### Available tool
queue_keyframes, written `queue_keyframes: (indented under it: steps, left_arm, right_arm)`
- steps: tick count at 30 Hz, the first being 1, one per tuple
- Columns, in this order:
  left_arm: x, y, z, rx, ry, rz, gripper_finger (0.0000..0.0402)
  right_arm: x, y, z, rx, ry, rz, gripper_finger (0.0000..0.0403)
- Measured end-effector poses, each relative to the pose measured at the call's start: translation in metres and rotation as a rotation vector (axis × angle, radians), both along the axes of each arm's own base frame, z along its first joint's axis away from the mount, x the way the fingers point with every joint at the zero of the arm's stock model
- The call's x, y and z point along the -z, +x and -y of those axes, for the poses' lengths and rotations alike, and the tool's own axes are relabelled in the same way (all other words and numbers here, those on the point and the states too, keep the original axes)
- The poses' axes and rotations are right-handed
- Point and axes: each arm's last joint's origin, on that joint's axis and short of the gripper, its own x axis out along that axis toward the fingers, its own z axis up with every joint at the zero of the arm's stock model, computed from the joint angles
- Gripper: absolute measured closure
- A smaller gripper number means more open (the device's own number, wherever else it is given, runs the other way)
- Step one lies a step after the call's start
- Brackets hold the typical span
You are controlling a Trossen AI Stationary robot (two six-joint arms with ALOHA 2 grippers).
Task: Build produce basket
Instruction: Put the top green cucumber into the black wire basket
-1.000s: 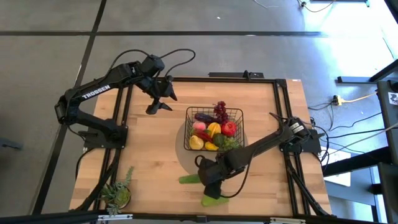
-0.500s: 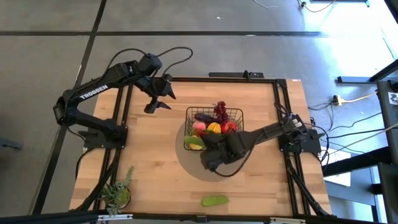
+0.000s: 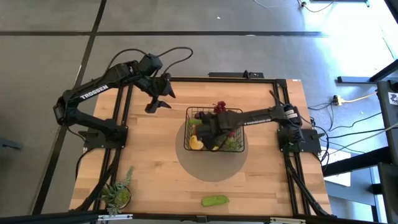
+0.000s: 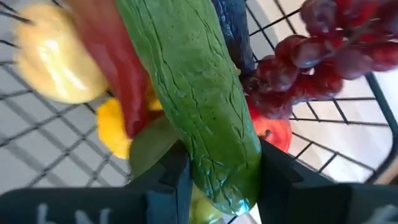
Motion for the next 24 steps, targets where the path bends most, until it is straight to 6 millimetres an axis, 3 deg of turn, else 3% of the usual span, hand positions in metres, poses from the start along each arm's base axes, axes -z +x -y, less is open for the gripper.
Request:
queue_keyframes:
  steps: [10,24]
  left_arm:
    - [0.0,0.0,-0.001,-0.028,0.011,-0.012,0.0168]
    - [0.001,-0.001,-0.003,-0.076,0.057,-0.038,0.0168]
  right_arm:
    - [0.025,0.013,0.034,-0.068,0.129,0.051,0.0287]
    - [0.027,0.015,0.049,-0.065,0.211,0.066,0.021]
